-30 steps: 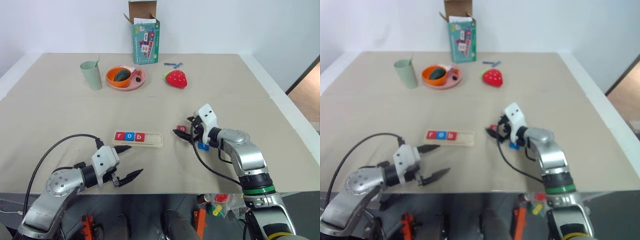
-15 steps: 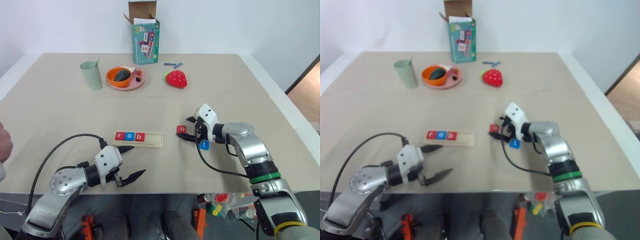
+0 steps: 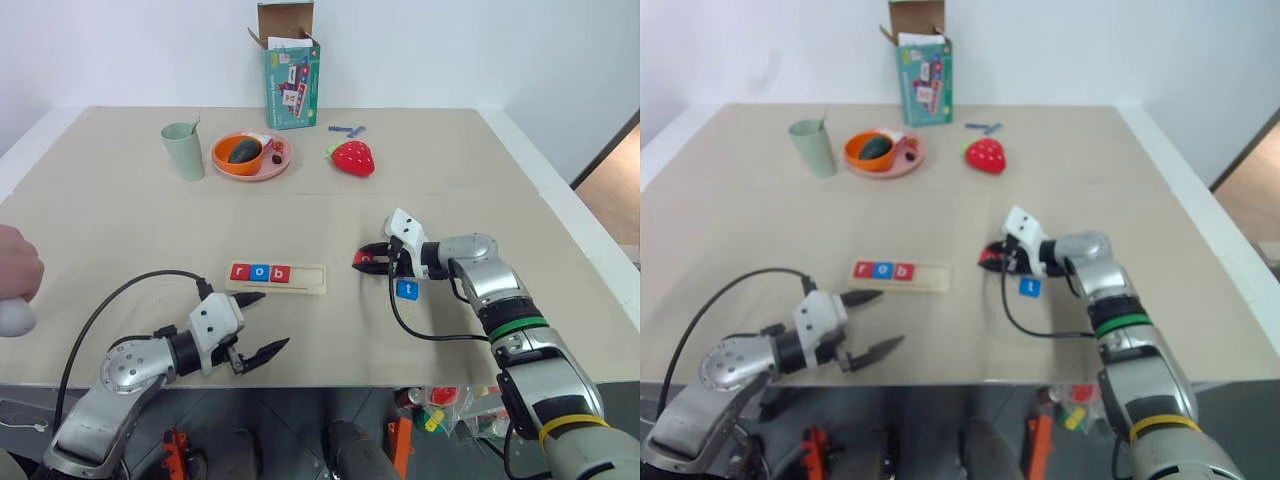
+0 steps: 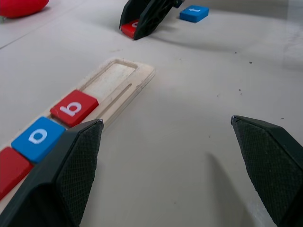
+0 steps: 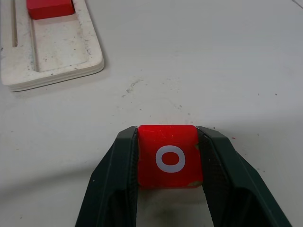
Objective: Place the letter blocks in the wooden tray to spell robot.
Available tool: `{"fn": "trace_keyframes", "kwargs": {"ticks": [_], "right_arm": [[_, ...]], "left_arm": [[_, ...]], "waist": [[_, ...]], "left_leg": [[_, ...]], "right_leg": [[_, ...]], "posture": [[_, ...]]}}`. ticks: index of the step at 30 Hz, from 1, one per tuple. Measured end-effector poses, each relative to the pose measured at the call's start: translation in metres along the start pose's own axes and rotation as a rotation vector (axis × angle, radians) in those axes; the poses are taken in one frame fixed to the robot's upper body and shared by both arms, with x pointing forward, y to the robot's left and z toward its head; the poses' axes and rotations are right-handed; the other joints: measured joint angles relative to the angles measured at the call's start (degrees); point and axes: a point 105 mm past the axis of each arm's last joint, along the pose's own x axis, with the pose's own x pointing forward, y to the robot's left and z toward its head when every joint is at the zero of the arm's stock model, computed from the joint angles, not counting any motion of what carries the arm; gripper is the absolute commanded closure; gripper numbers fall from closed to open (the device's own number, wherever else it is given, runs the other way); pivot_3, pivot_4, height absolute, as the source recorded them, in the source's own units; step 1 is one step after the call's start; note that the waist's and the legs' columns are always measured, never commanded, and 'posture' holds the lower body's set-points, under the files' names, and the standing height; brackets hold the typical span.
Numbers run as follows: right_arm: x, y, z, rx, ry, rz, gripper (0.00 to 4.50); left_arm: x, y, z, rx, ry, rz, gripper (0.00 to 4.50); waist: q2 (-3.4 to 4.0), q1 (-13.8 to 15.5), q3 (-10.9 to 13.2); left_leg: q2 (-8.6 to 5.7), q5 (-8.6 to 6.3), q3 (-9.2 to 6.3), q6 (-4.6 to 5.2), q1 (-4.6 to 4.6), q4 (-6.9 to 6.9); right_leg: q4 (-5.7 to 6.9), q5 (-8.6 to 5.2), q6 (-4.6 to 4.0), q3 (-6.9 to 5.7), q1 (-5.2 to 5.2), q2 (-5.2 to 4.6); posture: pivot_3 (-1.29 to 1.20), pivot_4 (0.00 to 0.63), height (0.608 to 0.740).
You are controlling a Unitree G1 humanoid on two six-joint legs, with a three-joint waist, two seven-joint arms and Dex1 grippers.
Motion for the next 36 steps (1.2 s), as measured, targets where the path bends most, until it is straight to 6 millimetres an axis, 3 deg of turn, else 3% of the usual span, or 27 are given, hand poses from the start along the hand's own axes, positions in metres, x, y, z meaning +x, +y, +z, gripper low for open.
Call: {"fn": "trace_keyframes", "kwargs": {"ticks": [7,14,20,36], "right_arm": [[0.003,0.010,0.011,0.015,-0.041,0.082,3.28],[0.042,0.045,0.066,-0.069,-0.139,0.217,3.28],[0.057,0.057,0.066,-0.083,-0.107,0.241,3.28],[0.069,0.059,0.055,-0.067,-0.060,0.242,3.28]], "left_arm": [[0.001,0.005,0.002,-0.033,-0.030,0.060,0.00],[-0.007,0.026,-0.002,-0.070,-0.035,0.210,0.00],[-0.008,0.025,-0.007,-0.076,-0.020,0.217,0.00],[-0.008,0.022,-0.011,-0.085,-0.017,0.238,0.00]], "waist": [[0.01,0.0,0.0],[0.01,-0.1,0.0],[0.01,0.3,0.0],[0.01,0.3,0.0]], "left_leg": [[0.05,0.00,-0.01,0.00,0.00,-0.02],[0.11,0.00,-0.13,0.00,0.01,-0.04],[-0.02,0.00,-0.07,-0.01,-0.07,-0.01],[0.06,0.00,-0.08,-0.01,-0.05,-0.01]], "right_leg": [[0.02,0.01,0.01,0.00,-0.02,0.05],[0.06,0.04,-0.06,-0.11,-0.03,0.17],[0.03,-0.01,0.04,-0.08,-0.04,-0.05],[0.03,0.02,-0.03,-0.10,-0.05,0.07]], "posture": [[0.00,0.150,0.740],[0.00,0.150,0.740],[0.00,0.150,0.740],[0.00,0.150,0.740]]}}
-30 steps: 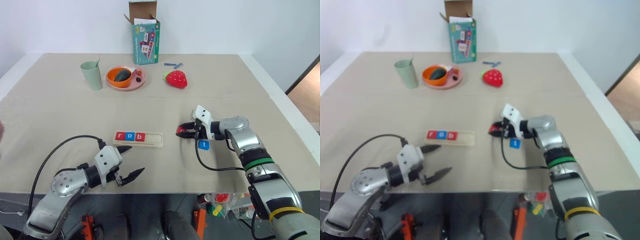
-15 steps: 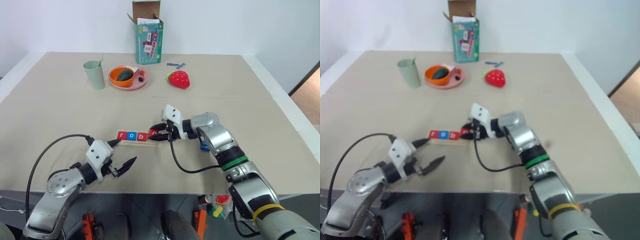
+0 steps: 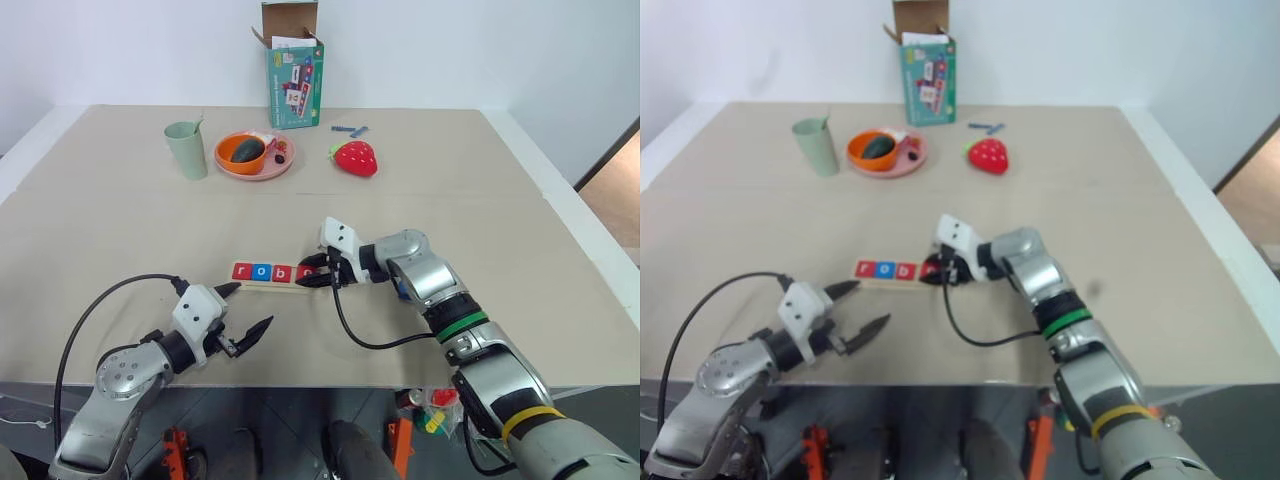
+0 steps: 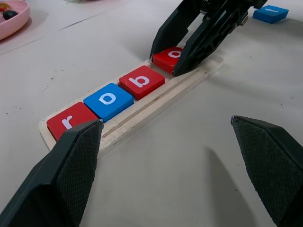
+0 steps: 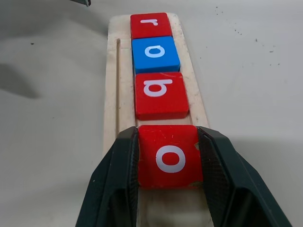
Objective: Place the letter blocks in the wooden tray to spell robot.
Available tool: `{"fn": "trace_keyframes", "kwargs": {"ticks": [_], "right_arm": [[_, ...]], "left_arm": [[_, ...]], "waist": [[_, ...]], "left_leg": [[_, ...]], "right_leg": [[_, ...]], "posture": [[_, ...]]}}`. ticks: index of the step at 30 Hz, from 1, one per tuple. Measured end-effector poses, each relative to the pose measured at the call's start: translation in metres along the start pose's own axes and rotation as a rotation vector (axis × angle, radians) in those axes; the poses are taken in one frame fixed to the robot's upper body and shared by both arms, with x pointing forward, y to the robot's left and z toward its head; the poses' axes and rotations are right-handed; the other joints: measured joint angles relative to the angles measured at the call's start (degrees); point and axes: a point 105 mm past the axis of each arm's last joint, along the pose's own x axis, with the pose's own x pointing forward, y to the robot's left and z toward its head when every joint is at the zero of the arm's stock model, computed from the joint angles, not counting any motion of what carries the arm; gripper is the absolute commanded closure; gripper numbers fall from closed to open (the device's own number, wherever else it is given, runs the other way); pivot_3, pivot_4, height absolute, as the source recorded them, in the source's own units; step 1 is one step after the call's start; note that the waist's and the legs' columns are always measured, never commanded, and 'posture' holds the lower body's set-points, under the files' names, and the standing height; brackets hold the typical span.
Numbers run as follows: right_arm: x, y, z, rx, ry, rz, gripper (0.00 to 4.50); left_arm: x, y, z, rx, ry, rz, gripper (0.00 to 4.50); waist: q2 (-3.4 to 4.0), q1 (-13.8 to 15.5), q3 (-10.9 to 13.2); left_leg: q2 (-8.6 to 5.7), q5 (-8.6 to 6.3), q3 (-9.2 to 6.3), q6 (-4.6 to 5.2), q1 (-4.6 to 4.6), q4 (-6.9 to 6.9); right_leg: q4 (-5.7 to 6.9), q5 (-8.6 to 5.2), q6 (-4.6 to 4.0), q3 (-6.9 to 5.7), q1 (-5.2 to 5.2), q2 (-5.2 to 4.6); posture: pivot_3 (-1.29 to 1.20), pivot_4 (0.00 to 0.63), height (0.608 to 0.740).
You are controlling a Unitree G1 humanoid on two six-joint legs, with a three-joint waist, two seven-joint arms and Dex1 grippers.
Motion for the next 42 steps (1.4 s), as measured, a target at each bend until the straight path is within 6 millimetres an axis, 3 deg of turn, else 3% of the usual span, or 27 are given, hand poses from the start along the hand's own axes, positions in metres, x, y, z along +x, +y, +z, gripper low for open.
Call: {"fn": "trace_keyframes", "kwargs": {"ticks": [22,23,29,30,33,35,38,40,42], "right_arm": [[0.013,0.001,0.005,0.011,-0.024,0.014,3.28],[0.013,0.001,0.005,0.012,-0.023,0.015,2.27],[0.012,0.000,0.004,0.025,-0.019,0.008,0.26],[0.012,0.000,0.004,0.026,-0.018,0.007,0.03],[0.008,-0.006,0.008,0.046,-0.042,-0.034,0.03],[-0.004,-0.015,0.022,0.058,-0.102,-0.102,0.03],[-0.041,-0.022,0.034,0.036,-0.162,-0.182,0.03],[-0.068,-0.022,0.025,0.047,-0.159,-0.225,0.03],[-0.092,-0.014,0.000,0.075,-0.112,-0.218,0.03]], "left_arm": [[-0.003,-0.001,-0.005,0.018,0.019,0.005,0.00],[-0.003,-0.001,-0.006,0.018,0.021,0.005,0.00],[-0.002,-0.001,-0.010,0.015,0.036,0.001,0.00],[-0.002,-0.001,-0.010,0.015,0.036,0.000,0.00],[-0.002,-0.003,-0.011,0.016,0.038,-0.014,0.00],[-0.001,-0.004,-0.011,0.025,0.037,-0.024,0.00],[0.002,-0.014,-0.006,0.046,0.027,-0.108,0.00],[0.002,-0.023,-0.001,0.047,0.011,-0.175,0.00],[0.005,-0.031,0.006,0.047,-0.010,-0.235,0.00]], "waist": [[0.00,0.0,0.0],[0.00,0.0,0.0],[0.00,0.0,0.0],[0.00,0.0,0.0],[0.00,0.0,0.0],[0.01,0.0,0.0],[0.00,0.4,0.0],[-0.01,0.8,0.0],[-0.01,1.0,0.0]], "left_leg": [[0.02,0.00,0.01,0.00,0.02,0.00],[0.02,0.00,0.01,0.00,0.02,0.00],[0.01,0.00,0.01,0.00,0.01,0.00],[0.01,0.00,0.01,0.00,0.02,0.00],[0.01,0.00,0.01,0.00,-0.01,-0.01],[0.01,0.00,0.00,0.00,-0.04,-0.02],[-0.07,-0.01,-0.09,-0.01,-0.11,-0.03],[-0.12,-0.06,-0.06,-0.09,-0.13,-0.02],[-0.18,-0.07,-0.01,-0.10,-0.13,-0.02]], "right_leg": [[0.00,0.01,-0.02,0.00,0.00,0.00],[0.00,0.01,-0.01,0.00,0.00,0.00],[0.00,0.01,-0.02,0.00,0.00,0.00],[0.00,0.01,-0.02,0.00,0.00,0.00],[0.00,0.01,-0.02,0.00,-0.02,0.00],[0.00,0.00,0.00,0.00,-0.05,-0.01],[-0.01,-0.10,0.08,-0.08,-0.02,-0.10],[-0.06,-0.18,0.12,-0.08,0.00,-0.22],[-0.09,-0.20,0.16,-0.05,0.00,-0.27]], "posture": [[0.00,0.150,0.740],[0.00,0.150,0.740],[0.00,0.150,0.740],[0.00,0.150,0.740],[0.00,0.150,0.740],[0.00,0.150,0.740],[0.00,0.150,0.740],[0.00,0.150,0.740],[0.00,0.150,0.740]]}}
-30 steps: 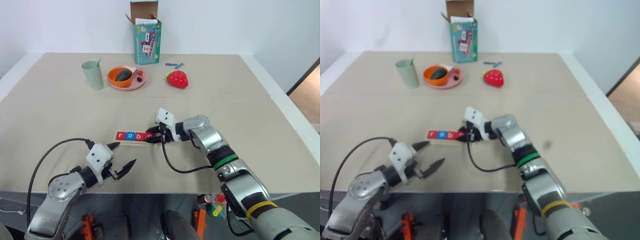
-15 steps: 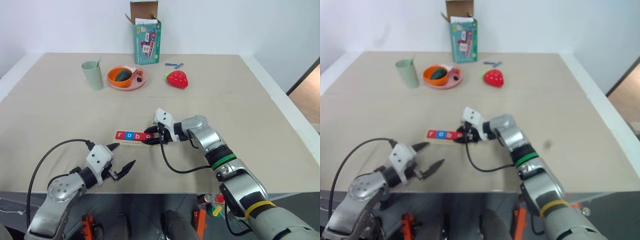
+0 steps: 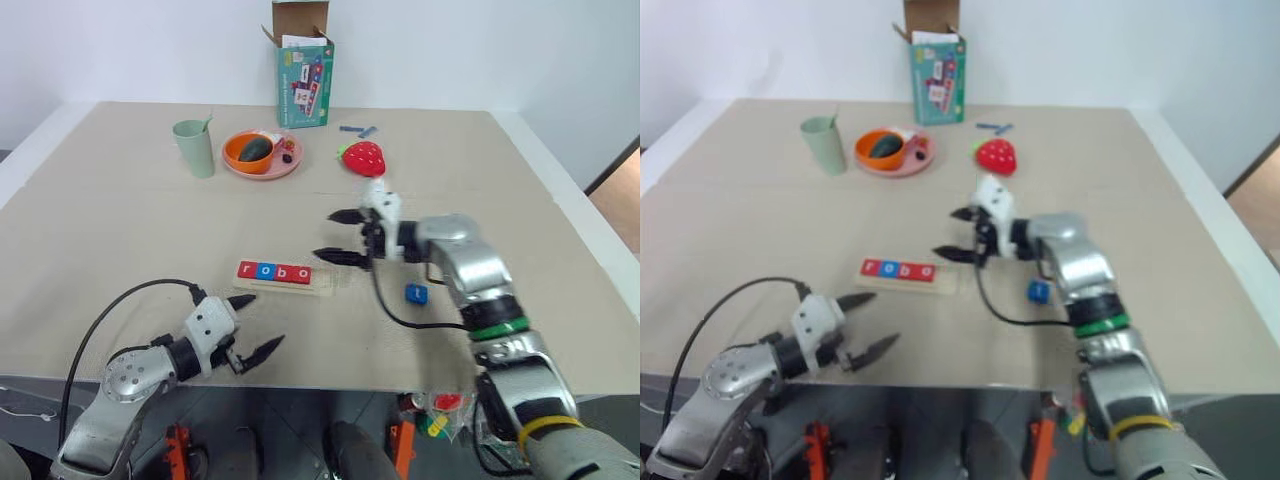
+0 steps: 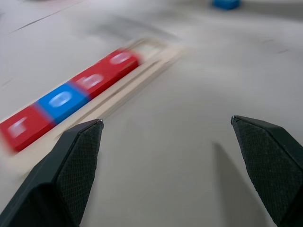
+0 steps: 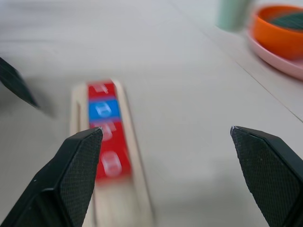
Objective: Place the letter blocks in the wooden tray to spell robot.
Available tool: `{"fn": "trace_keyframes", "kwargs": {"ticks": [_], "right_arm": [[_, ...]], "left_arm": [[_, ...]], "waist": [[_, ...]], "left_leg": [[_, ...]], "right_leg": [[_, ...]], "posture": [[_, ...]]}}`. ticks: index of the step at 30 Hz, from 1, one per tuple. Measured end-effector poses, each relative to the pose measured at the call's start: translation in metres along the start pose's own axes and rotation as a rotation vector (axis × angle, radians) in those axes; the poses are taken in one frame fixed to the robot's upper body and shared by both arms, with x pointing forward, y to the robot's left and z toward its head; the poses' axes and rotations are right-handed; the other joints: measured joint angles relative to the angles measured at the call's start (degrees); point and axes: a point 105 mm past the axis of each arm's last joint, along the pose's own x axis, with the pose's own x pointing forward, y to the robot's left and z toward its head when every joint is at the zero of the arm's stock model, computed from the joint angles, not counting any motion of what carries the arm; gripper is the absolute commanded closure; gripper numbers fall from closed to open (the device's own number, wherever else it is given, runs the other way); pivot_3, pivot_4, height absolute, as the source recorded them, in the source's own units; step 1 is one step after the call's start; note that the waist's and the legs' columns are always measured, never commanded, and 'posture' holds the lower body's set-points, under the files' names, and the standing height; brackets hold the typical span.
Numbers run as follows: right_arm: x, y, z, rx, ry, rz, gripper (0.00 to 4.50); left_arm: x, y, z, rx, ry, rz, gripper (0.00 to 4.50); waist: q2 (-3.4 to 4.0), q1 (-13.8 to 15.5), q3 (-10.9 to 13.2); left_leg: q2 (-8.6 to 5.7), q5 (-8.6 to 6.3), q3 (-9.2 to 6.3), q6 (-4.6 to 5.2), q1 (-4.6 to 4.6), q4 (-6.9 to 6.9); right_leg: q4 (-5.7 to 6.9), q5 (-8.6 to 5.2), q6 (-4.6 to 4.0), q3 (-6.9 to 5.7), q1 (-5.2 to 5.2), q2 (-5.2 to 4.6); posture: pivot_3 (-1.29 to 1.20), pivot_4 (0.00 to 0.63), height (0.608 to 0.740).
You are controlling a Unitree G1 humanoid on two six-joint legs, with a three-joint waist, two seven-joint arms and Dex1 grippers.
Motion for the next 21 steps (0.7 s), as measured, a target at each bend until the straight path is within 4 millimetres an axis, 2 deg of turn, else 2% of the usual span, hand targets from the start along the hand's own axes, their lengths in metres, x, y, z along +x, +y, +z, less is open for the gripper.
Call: {"fn": "trace_keyframes", "kwargs": {"ticks": [4,7,17,21], "right_arm": [[-0.035,0.008,-0.041,0.021,0.136,0.041,0.03],[-0.059,0.004,-0.062,0.018,0.231,0.019,0.03],[-0.064,-0.001,-0.074,0.055,0.255,-0.020,0.03],[-0.067,-0.003,-0.077,0.052,0.270,-0.035,1.17]], "left_arm": [[0.003,-0.003,0.006,0.017,0.002,-0.071,0.00],[0.005,-0.009,0.008,0.021,0.002,-0.125,0.00],[0.008,-0.007,0.017,0.051,-0.009,-0.162,0.00],[0.010,-0.007,0.018,0.055,-0.011,-0.167,0.00]], "waist": [[0.02,-0.4,0.0],[0.02,-0.8,0.0],[0.02,-1.3,0.0],[0.01,-1.2,0.0]], "left_leg": [[0.04,-0.01,0.07,0.02,0.09,0.00],[0.09,0.00,0.10,0.02,0.18,0.00],[0.10,0.03,0.09,0.06,0.23,0.08],[0.09,0.03,0.09,0.06,0.22,0.08]], "right_leg": [[0.03,0.05,-0.05,0.07,-0.02,0.09],[0.03,0.08,-0.12,0.11,0.02,0.15],[0.06,0.17,-0.13,0.18,0.07,0.23],[0.06,0.17,-0.07,0.20,0.09,0.22]], "posture": [[0.00,0.150,0.740],[0.00,0.150,0.740],[0.00,0.150,0.740],[0.00,0.150,0.740]]}}
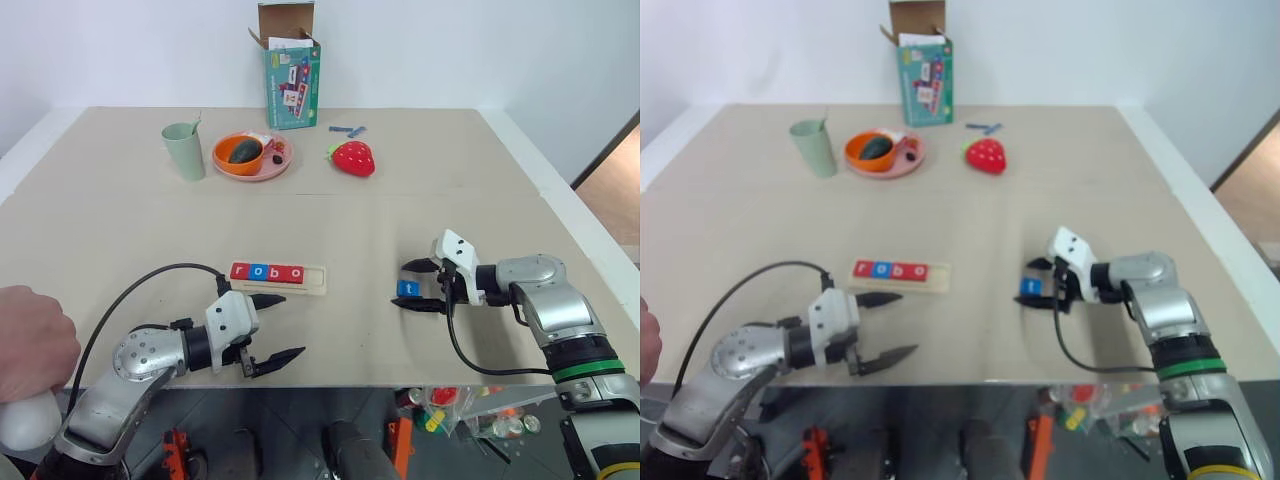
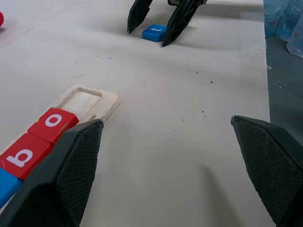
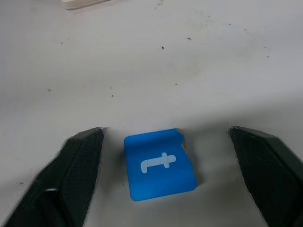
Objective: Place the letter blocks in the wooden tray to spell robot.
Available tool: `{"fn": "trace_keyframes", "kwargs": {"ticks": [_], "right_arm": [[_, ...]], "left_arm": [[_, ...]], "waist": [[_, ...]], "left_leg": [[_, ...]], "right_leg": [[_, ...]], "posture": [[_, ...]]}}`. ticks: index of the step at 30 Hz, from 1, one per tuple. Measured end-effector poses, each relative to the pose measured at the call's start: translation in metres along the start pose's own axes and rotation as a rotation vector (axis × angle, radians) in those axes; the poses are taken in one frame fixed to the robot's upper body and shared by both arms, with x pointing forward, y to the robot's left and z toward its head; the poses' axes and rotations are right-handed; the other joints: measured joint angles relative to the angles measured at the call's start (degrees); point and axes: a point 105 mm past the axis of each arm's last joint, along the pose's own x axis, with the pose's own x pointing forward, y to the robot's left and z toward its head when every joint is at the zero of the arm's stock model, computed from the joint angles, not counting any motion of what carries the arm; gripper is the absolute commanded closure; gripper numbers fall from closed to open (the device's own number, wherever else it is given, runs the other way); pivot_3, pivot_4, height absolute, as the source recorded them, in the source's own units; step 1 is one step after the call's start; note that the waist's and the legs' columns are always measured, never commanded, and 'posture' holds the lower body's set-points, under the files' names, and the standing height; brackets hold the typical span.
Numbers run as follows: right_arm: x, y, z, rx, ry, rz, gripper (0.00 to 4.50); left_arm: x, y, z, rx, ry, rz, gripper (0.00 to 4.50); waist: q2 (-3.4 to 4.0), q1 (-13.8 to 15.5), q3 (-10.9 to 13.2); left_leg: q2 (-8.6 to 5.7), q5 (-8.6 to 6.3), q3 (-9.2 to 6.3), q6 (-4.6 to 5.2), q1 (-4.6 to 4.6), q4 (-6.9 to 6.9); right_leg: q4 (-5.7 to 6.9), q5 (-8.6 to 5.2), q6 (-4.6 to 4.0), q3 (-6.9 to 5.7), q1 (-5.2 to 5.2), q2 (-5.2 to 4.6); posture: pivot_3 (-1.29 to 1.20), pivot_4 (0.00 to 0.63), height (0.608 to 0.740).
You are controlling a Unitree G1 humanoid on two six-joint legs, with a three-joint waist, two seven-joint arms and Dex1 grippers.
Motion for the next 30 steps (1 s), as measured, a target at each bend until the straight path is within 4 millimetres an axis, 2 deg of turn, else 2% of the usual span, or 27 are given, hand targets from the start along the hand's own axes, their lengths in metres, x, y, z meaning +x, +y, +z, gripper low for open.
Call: {"fn": "trace_keyframes", "kwargs": {"ticks": [6,13,18,20,22,26,30], "right_arm": [[-0.005,-0.001,-0.004,0.000,0.020,-0.001,3.25],[-0.002,0.003,0.002,-0.002,-0.014,0.011,3.29],[0.034,0.014,0.052,-0.074,-0.121,0.082,3.29],[0.052,0.021,0.080,-0.113,-0.175,0.111,3.29],[0.067,0.028,0.096,-0.135,-0.200,0.129,3.29],[0.090,0.040,0.108,-0.147,-0.189,0.173,3.29],[0.101,0.043,0.106,-0.150,-0.151,0.197,3.29]], "left_arm": [[0.001,0.000,-0.001,-0.003,0.001,0.008,0.00],[0.001,0.003,-0.005,-0.032,-0.007,0.064,0.00],[-0.004,0.008,-0.013,-0.058,0.010,0.124,0.00],[-0.006,0.010,-0.016,-0.068,0.018,0.143,0.00],[-0.007,0.011,-0.018,-0.071,0.025,0.153,0.00],[-0.009,0.015,-0.019,-0.067,0.025,0.181,0.00],[-0.011,0.019,-0.021,-0.071,0.030,0.207,0.00]], "waist": [[-0.01,0.2,0.0],[-0.01,0.2,0.0],[0.02,-0.6,0.0],[0.01,-0.5,0.0],[0.01,-0.4,0.0],[0.01,0.2,0.0],[0.01,0.4,0.0]], "left_leg": [[0.00,0.00,-0.03,0.00,0.01,0.02],[0.01,0.00,-0.02,0.00,0.01,0.04],[0.14,0.00,-0.08,0.00,0.08,0.02],[0.15,0.01,-0.14,0.00,0.07,0.02],[0.15,0.01,-0.15,0.00,0.03,0.02],[0.05,0.01,-0.11,-0.01,-0.09,0.02],[-0.01,-0.02,-0.07,-0.06,-0.14,0.02]], "right_leg": [[0.00,-0.01,-0.02,-0.03,0.04,0.00],[0.00,0.00,0.00,-0.02,0.04,0.00],[0.06,0.16,-0.15,-0.03,-0.03,0.22],[0.07,0.16,-0.18,-0.07,-0.03,0.25],[0.06,0.15,-0.16,-0.08,-0.02,0.24],[0.04,0.02,-0.02,-0.08,-0.06,0.06],[0.01,-0.05,0.06,-0.07,-0.07,-0.06]], "posture": [[0.00,0.150,0.740],[0.00,0.150,0.740],[0.00,0.150,0.740],[0.00,0.150,0.740],[0.00,0.150,0.740],[0.00,0.150,0.740],[0.00,0.150,0.740]]}}
